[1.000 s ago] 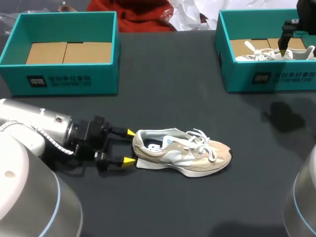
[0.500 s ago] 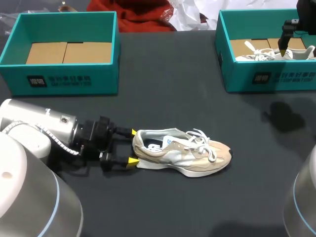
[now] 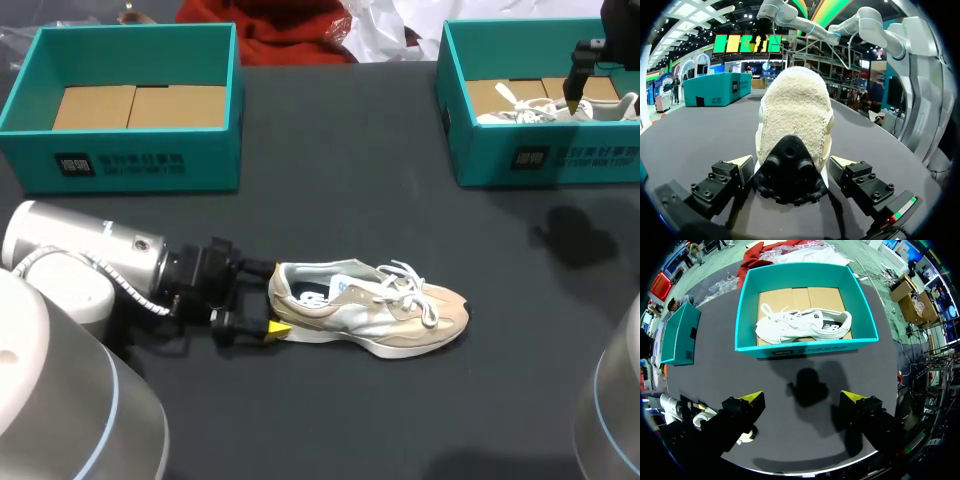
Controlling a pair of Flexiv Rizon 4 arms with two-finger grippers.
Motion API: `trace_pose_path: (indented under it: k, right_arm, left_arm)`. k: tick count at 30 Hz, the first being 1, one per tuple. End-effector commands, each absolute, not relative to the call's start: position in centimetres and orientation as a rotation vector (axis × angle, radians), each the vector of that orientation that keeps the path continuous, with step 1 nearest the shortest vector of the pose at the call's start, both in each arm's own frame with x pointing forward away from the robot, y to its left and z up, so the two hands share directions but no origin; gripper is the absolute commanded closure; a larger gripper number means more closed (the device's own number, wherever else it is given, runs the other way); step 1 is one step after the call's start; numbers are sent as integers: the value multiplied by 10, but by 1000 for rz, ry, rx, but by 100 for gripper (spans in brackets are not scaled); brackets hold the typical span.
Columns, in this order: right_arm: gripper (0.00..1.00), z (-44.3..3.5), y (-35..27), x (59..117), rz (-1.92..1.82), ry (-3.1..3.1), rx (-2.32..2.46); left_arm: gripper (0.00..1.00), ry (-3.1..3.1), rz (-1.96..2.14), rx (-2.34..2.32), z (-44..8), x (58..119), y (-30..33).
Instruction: Take the shoe out of the shoebox, open the shoe tongue, remove and reinsert the insole, then place the shoe into the shoebox
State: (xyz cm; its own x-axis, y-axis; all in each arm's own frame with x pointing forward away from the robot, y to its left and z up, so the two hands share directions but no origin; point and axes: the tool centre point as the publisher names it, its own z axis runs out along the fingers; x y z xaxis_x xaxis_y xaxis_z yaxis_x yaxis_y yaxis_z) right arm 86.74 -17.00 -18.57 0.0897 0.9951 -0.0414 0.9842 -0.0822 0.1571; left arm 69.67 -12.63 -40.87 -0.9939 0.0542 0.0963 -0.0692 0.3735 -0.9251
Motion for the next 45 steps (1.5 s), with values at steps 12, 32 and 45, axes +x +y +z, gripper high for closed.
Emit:
trace_pose_path:
  k: [12,32,45]
  right_arm:
    - [0,-186,-170,867,116,2024,2207]
    - [0,-186,-170,867,116,2024,2207]
    - [0,-186,-170,867,116,2024,2207]
  left_arm:
    - [0,-2490,1707,-1,-415,700,-142]
    - [100,-2459,1726,-23,-416,700,-156]
    - [100,-2446,1740,-18,-416,696,-153]
